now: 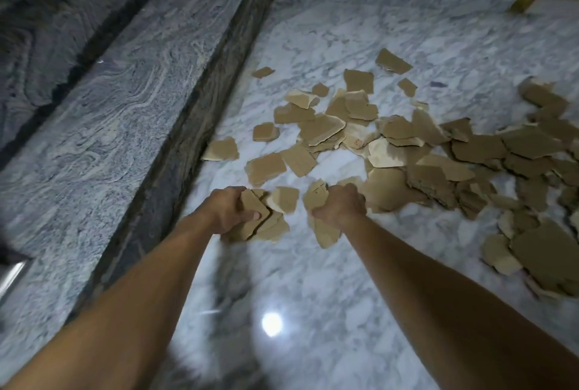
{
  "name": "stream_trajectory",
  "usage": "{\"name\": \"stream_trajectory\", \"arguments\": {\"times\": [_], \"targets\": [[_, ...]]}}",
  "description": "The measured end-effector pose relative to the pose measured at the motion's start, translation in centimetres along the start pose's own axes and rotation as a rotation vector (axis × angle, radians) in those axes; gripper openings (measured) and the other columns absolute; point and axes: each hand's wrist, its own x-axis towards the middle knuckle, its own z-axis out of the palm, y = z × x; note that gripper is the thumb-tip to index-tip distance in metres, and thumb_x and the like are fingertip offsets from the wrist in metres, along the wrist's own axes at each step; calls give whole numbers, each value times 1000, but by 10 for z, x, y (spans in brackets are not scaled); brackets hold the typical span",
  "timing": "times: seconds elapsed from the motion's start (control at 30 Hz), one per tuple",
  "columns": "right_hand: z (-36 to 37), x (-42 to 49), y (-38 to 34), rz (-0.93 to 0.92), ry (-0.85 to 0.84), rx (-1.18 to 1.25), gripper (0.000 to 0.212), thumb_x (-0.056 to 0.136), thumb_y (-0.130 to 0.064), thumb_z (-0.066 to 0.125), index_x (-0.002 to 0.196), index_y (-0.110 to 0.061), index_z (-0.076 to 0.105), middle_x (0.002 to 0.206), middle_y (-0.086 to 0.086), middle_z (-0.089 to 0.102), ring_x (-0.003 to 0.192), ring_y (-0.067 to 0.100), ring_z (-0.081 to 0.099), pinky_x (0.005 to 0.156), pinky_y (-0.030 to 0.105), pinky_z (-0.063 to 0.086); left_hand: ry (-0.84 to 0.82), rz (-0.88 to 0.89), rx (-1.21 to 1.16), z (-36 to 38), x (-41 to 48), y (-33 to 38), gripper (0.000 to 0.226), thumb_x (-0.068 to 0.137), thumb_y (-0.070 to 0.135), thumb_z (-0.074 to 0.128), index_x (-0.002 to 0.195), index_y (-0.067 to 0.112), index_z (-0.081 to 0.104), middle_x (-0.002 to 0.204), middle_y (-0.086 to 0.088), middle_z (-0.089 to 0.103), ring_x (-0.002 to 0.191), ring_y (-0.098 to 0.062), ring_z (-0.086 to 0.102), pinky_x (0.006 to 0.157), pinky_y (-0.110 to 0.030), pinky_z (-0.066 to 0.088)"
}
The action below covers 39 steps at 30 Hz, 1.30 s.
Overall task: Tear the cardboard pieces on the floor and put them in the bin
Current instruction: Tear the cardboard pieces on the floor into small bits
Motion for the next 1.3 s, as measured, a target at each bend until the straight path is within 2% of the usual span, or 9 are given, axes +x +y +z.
{"name": "stream_trajectory", "arguments": {"times": [0.13,0.43,0.57,0.73,0.8,0.97,1.07,1.2,1.3], "targets": [[27,-13,-5,-24,177,-38,56,78,-39,75,130,-29,58,130,12,50,126,35,45,102,48,36,0,13,-74,10,-7,-10,38,67,36,89,85,33,55,88,7,65,88,-15,59,70,-26,45],[2,-22,4,-242,-31,360,85,64,-16,90,131,-22,38,114,5,57,103,24,55,81,28,44,-80,20,19,3,14,19,39,67,43,87,94,21,70,93,5,69,88,-15,61,70,-24,45],[-43,-10,44,-224,12,70,39,63,-33,83,95,-16,66,89,1,71,90,25,67,79,32,55,-73,115,133,17,37,46,57,67,47,85,110,16,66,110,-1,62,106,-25,59,87,-33,50],[-62,-5,91,-177,-121,-163,53,54,-61,71,81,-18,59,75,-6,60,79,19,60,68,28,49,-3,108,389,48,44,60,63,74,46,79,129,27,56,129,-6,47,121,-33,46,96,-50,43],[-56,-6,95,-199,-133,-143,48,60,-55,77,86,-17,64,80,-9,61,79,16,60,65,24,47,60,134,417,55,44,62,56,78,43,76,126,22,55,124,-7,48,117,-32,48,93,-49,41],[-53,-1,66,-498,-114,-327,70,59,-66,68,117,-28,65,133,-2,49,124,23,48,102,38,45,96,206,112,46,44,72,55,83,40,74,125,15,48,115,-7,50,108,-32,54,81,-32,44],[-39,2,49,-601,-125,-435,56,77,-43,73,128,-24,59,157,-4,31,144,22,27,112,39,36,135,140,-41,16,36,65,66,83,41,76,132,13,41,114,-4,55,92,-23,58,60,-25,47],[-19,3,33,-638,-132,-563,38,88,-29,64,124,-25,54,143,-3,47,138,19,39,117,46,21,85,-6,-72,-19,24,16,66,76,33,84,120,17,37,96,-4,57,81,-23,54,63,-31,43],[-16,2,26,-568,-101,-618,31,88,-31,58,118,-26,53,124,0,57,121,23,56,116,57,13,-45,-125,72,-16,14,-24,50,64,44,88,98,18,62,98,-3,69,86,-22,62,74,-33,52]]}}
